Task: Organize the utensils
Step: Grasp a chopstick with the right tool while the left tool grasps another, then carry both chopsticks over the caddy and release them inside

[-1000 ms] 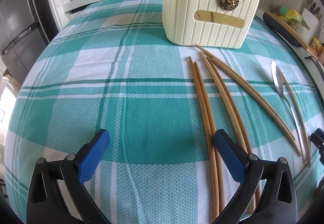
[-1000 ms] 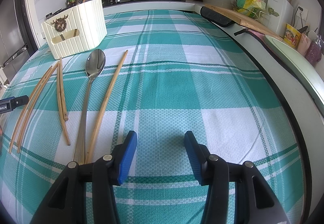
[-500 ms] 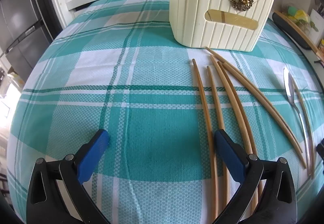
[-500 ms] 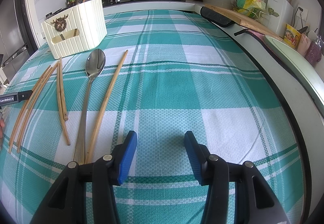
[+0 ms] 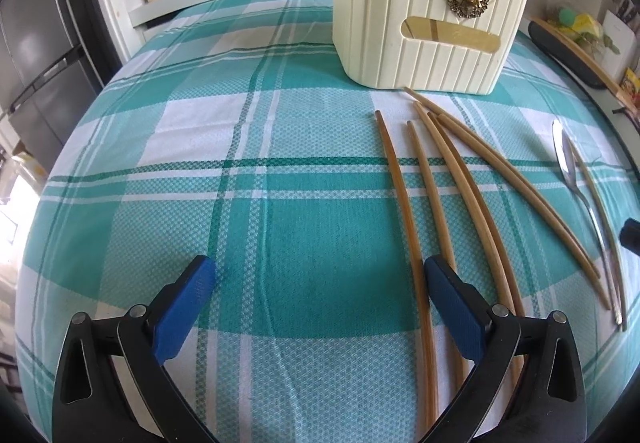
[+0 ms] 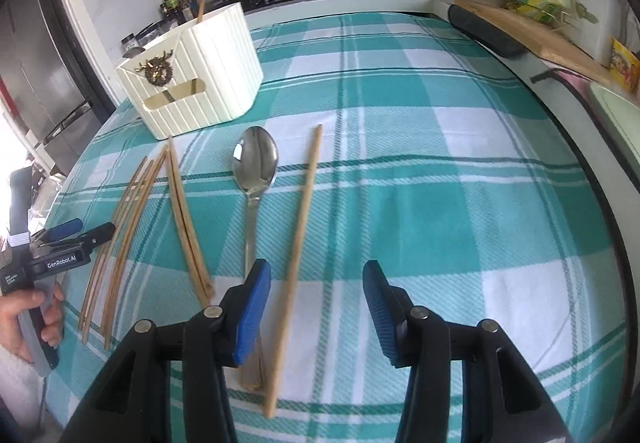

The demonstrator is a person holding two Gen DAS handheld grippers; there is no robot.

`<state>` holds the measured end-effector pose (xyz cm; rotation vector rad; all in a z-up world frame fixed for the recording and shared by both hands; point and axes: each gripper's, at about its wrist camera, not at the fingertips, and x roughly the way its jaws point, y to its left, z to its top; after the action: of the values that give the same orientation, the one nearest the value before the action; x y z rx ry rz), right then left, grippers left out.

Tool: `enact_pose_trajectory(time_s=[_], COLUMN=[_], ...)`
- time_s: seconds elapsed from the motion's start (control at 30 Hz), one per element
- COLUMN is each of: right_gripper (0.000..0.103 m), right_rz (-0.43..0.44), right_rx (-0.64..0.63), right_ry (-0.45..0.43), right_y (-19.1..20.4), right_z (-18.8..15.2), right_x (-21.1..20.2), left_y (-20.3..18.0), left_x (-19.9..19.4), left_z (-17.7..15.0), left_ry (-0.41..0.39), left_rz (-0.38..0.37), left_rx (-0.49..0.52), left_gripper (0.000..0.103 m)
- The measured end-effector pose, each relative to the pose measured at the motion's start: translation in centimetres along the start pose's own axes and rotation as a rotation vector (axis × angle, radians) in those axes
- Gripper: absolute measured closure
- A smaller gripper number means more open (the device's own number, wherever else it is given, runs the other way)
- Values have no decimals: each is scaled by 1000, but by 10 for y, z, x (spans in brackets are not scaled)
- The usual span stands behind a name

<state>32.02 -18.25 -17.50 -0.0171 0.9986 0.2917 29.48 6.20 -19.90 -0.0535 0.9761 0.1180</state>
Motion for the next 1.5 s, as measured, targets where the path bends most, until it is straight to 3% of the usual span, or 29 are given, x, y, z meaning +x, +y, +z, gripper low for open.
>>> enact_pose_trajectory(time_s=[0.07, 0.17, 0.37, 0.6, 0.67, 0.73, 0.8, 0.83, 0.87, 0.9, 0.93, 0.97, 1.03, 1.13, 1.5], right_gripper=[80, 93, 94, 86, 79, 78, 78, 78, 79, 81, 93, 96, 96, 96, 96], right_rz=[-28, -97, -149, -92, -85, -91, -65, -52, -43, -40, -51, -58, -47, 11, 95], right_rx=[-42, -91, -103, -181, -203, -223, -194, -166, -132, -100, -84, -73, -37, 10, -63], right_ry=[48, 45, 138, 252, 265, 278, 272, 278, 264, 261, 255, 244, 226, 148, -240], right_y=[8, 13, -3, -7, -4, 0, -2, -4, -8, -11, -13, -15, -18, -22, 2], right_z=[3, 1, -12, 5, 16, 31, 49, 57, 66, 74, 80, 85, 90, 89, 64], right_x=[18, 17, 1, 10, 18, 29, 41, 48, 52, 57, 62, 65, 65, 39, -126], left_y=[0, 2, 10, 6, 2, -2, -6, -8, -9, -10, -11, -10, -6, 4, 35], left_x=[-3, -12, -19, -2, 4, 12, 18, 21, 23, 25, 27, 29, 26, -4, -143], left_z=[-3, -11, -16, 9, 20, 30, 43, 49, 54, 60, 64, 68, 71, 67, 55], left_ry=[1, -11, 24, 85, 99, 112, 118, 115, 112, 109, 110, 116, 103, 15, -283], left_rz=[-5, -23, -44, -104, -117, -136, -138, -140, -139, -140, -156, -178, -187, -234, -394], left_rx=[18, 51, 117, 179, 191, 194, 192, 190, 188, 186, 180, 167, 145, 113, 89], left_gripper=[1, 13, 15, 14, 18, 22, 30, 41, 58, 69, 91, 97, 98, 99, 100])
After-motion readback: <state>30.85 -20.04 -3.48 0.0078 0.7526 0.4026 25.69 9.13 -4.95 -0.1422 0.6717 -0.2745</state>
